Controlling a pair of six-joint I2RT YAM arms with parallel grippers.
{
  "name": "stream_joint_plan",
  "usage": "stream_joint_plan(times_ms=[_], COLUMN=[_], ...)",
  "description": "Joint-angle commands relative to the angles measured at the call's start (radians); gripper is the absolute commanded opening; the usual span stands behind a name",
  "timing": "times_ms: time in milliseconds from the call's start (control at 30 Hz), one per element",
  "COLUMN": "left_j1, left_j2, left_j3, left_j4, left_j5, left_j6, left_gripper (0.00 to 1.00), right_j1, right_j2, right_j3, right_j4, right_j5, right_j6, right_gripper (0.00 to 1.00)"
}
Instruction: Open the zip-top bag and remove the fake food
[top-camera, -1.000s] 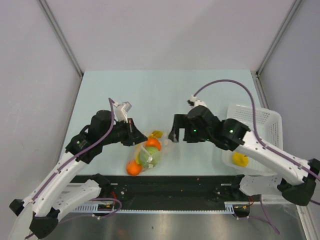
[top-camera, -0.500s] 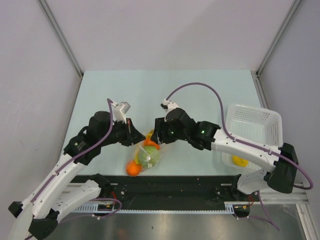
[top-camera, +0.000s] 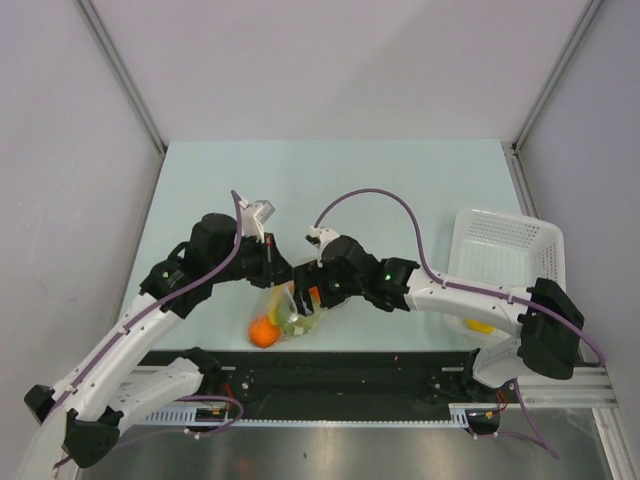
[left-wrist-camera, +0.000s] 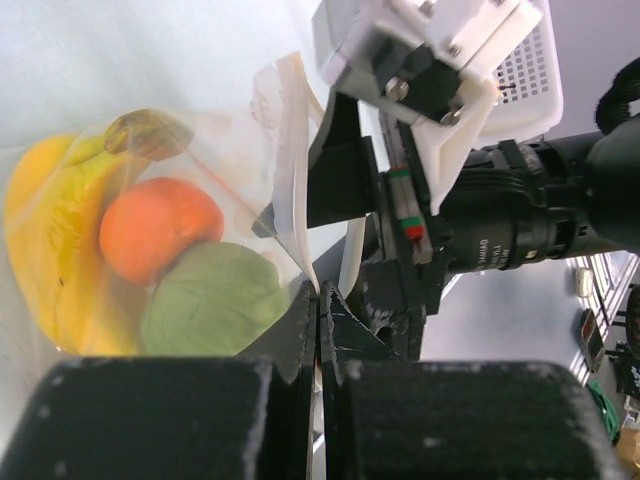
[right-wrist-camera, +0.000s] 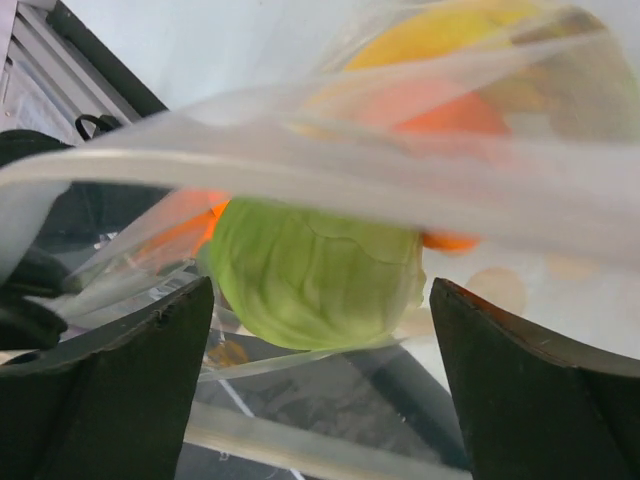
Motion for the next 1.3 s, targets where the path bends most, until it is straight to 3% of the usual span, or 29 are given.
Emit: stream_joint_plan(times_ms=[0,500,600,700,733,800,967,1033,1267], left_j1=[-0.001,-0.001,0.0,0.0,-0.001,-0.001,0.0,0.0,0.0], left_j2=[-0.003,0.038,0.041,0.035,0.034,0.035,0.031,0.023,0.009], left_j3=[0.038,0.052,0.052,0.055,0.056,0.062,0.05,0.039,-0.01], left_j4=[0.118,0.124,0.12,0.112,0.109,0.101,0.098,0.098,0.081], left_j5=[0.051,0.086,0.091,0.083,0.077,0.069,0.051,0.042,0.011], left_j6=[-0.003,-0.014,-0.023,-0.026,-0.024,-0.023,-0.031,-0.029,-0.018], left_gripper=[0.0,0.0,0.0,0.0,0.0,0.0,0.0,0.0,0.0], right_j1=[0.004,-0.014,-0.014,-0.014,-0.014,-0.016,-0.017,-0.022,-0.045], right_j2=[0.022,0.094,0.102,0.082,0.076,0.062,-0.016,-0.056,-0.206], right_j3=[-0.015,-0.113,-0.119,-0.144,-0.154,-0.162,-0.156,-0.159,-0.131], right_j4=[0.05,0.292,0.332,0.36,0.361,0.358,0.262,0.243,0.15], right_j5=[-0.027,-0.087,-0.065,-0.047,-0.042,-0.026,0.02,0.051,0.094], right_j6=[-0.079,-0.131,-0.11,-0.095,-0.093,-0.096,-0.107,-0.104,-0.072], right_gripper=[0.98,1.0,0.96,0.79,0.64,0.61,0.3,0.22,0.1])
